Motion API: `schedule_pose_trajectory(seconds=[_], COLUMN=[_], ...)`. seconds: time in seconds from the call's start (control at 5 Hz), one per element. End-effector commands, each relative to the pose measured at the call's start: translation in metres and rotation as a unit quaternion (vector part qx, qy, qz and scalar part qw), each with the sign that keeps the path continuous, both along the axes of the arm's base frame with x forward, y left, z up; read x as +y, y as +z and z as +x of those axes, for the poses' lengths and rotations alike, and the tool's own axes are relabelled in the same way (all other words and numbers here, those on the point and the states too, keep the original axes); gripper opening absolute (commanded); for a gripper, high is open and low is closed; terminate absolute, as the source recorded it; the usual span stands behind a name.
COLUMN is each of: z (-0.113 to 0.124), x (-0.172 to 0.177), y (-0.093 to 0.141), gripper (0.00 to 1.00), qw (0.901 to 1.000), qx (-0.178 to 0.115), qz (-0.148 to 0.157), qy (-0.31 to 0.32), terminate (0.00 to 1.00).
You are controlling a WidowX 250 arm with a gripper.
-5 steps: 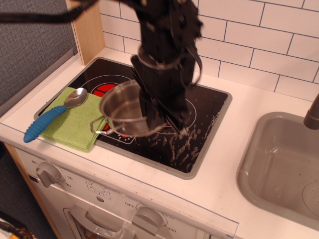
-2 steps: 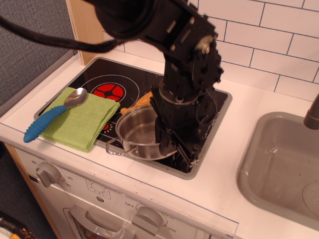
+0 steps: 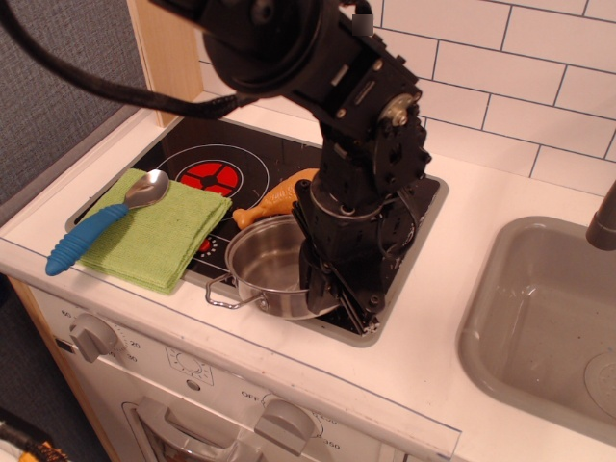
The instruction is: Move the pot to the bottom right of the stove.
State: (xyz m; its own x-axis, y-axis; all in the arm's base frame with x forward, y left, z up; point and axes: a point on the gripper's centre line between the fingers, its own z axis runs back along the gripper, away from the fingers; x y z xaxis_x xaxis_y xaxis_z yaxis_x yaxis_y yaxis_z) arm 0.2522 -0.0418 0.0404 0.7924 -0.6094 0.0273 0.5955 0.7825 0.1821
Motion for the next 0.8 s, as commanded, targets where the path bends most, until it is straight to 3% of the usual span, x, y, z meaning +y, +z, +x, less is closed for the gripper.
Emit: schedule_pose_trajectory(seconds=[0.0,0.2,0.4,0.6], z=[-0.001,0.009,0.012,0.016], x=[0.013,0.015,0.033,0.046], y=[0.029,0.054,0.069,0.063], gripper=[1.00,1.00,1.00,1.00], qw=[0.9991,0.9963,0.9917,0.9875], qx=[-0.038,-0.055,-0.053,-0.034], qz=[-0.021,-0.054,-0.067,-0.065], qy=[0.001,0.037,0.096,0.140], terminate=[0.00,0.00,0.00,0.00])
